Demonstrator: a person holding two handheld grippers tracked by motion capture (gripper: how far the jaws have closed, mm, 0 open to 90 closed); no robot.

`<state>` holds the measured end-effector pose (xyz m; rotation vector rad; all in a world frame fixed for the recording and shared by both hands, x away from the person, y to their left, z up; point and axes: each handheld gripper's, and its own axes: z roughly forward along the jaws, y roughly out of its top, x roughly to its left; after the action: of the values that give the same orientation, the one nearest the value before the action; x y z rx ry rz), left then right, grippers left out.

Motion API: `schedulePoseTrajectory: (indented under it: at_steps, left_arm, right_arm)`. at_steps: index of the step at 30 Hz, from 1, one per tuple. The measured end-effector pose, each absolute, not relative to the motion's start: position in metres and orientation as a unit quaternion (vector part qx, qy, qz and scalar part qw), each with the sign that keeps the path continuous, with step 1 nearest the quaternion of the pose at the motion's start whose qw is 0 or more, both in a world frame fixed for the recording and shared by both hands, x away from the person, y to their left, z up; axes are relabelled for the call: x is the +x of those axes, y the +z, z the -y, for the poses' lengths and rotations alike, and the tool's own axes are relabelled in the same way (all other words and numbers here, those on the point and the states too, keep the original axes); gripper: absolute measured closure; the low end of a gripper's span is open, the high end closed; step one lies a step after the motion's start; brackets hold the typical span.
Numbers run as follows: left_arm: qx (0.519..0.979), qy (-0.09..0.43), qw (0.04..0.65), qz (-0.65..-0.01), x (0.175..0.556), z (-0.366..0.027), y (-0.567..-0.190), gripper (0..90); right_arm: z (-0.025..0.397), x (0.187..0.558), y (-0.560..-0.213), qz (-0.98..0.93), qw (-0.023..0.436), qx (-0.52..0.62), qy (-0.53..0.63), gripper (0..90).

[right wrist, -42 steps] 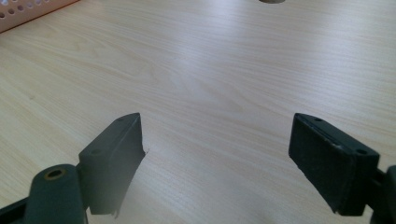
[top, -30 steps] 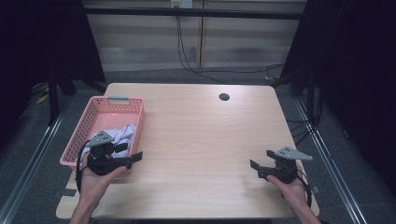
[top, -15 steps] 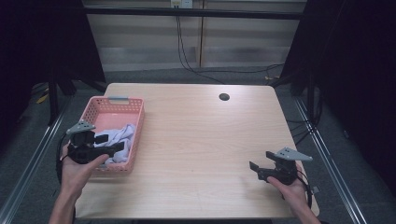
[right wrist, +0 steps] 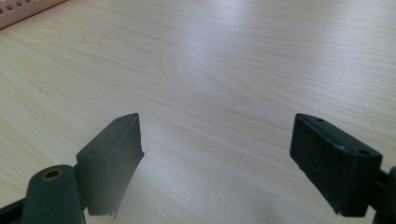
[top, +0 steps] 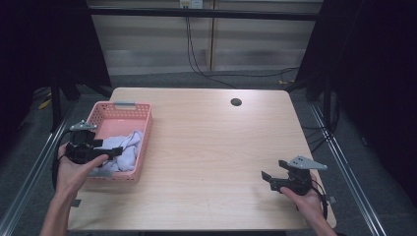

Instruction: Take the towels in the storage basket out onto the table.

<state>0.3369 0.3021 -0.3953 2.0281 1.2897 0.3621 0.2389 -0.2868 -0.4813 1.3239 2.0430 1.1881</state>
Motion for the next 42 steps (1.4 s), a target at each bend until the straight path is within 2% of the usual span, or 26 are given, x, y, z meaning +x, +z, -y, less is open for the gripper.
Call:
schedulePoseTrajectory:
  at_steps: [5,8,17,20,24,27,35,42]
  left_arm:
    - [0.798,0.122,0.313,-0.5,0.353,-0.313,-0.402,16.2]
    - [0.809,0.117,0.311,-0.484,0.357,-0.313,-0.407,16.2]
    - [0.815,0.088,0.295,-0.491,0.377,-0.31,-0.425,15.1]
    - [0.829,0.063,0.27,-0.485,0.385,-0.307,-0.428,7.9]
    - [0.838,0.072,0.224,-0.492,0.391,-0.295,-0.434,0.0]
    - [0.85,0.072,0.187,-0.487,0.397,-0.29,-0.438,0.0]
    - [0.855,0.032,0.17,-0.489,0.412,-0.299,-0.448,0.0]
    - [0.858,0.033,0.123,-0.498,0.424,-0.291,-0.462,0.0]
  right_arm:
    - [0.285,0.239,-0.482,-0.74,0.212,0.475,0.426,16.6]
    - [0.285,0.239,-0.482,-0.74,0.213,0.475,0.425,16.4]
    - [0.284,0.241,-0.483,-0.743,0.207,0.472,0.426,15.3]
    - [0.282,0.242,-0.484,-0.745,0.194,0.472,0.431,15.4]
    - [0.281,0.241,-0.483,-0.75,0.194,0.465,0.428,15.4]
    - [0.281,0.241,-0.484,-0.751,0.193,0.465,0.427,15.4]
    - [0.28,0.241,-0.484,-0.754,0.181,0.464,0.429,15.2]
    - [0.28,0.242,-0.484,-0.753,0.178,0.465,0.431,15.2]
